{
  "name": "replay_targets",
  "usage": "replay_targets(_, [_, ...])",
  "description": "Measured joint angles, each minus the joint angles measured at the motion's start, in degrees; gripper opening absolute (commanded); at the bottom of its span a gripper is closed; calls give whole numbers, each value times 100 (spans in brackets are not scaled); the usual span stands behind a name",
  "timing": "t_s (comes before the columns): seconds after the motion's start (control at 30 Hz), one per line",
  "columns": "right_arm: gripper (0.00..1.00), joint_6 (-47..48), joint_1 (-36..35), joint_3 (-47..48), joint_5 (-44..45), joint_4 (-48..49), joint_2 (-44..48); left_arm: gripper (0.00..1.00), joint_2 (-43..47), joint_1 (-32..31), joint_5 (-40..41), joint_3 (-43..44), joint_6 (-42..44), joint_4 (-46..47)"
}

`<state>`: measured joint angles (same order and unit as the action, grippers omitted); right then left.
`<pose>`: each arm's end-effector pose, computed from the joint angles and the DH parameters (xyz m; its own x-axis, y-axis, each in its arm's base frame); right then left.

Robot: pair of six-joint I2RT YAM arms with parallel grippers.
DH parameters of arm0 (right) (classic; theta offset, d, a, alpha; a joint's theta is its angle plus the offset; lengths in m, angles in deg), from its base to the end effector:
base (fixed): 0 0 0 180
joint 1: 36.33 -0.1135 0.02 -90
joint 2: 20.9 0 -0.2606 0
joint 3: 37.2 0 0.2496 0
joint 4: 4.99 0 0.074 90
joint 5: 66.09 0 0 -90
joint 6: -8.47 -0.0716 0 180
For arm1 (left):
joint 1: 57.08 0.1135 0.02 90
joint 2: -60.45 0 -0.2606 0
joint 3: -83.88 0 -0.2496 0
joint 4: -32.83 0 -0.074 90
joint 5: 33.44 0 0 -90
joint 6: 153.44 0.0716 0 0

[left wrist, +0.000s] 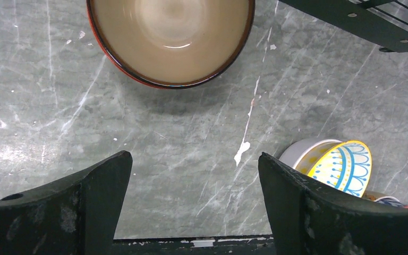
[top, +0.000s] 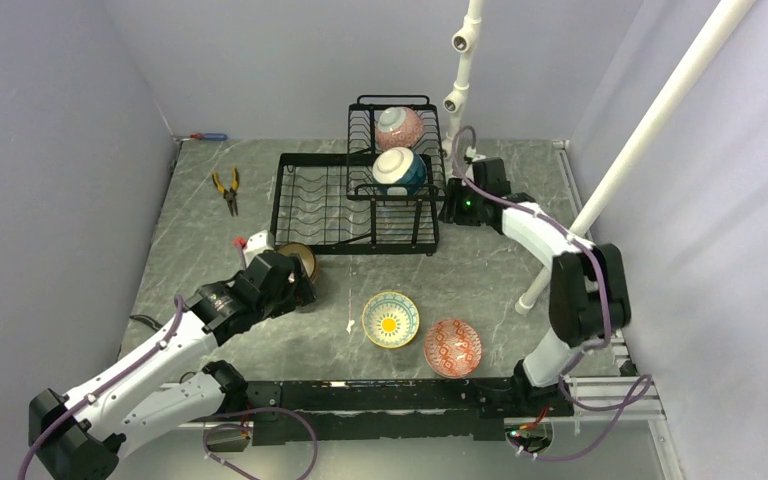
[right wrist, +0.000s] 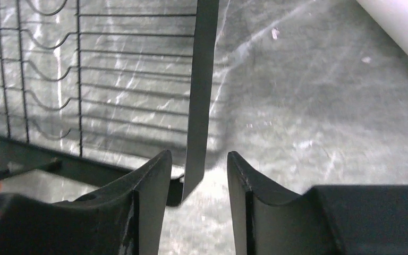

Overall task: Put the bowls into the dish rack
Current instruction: Adjust the dish rack at the center of the board, then pick up the bowl from the center of the board.

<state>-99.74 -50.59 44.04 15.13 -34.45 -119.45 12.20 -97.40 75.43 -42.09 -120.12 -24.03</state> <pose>0.3813 0.1082 0.1915 -0.7785 0.1208 -0.6159 -0.1068 0.9415 0.3197 0.1552 -0.1013 0.2228 -0.7080 -0.4362 -0.5554 -0.2444 0.8892 -0.3867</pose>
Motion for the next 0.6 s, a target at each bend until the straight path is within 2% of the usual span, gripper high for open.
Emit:
replay_targets(0.27, [58,-142,291,-1445,-369,341,1908,94,-164,0,-404,-85,234,533])
replay_targets(0.4, [59,-258,374,-2223,-682,459,2612,94,-190,0,-758,-203,490,949])
replay_targets(0.6, [68,-498,367,-3213,-1156,660,3663,94,-313,0,-1360,-385,833,1488])
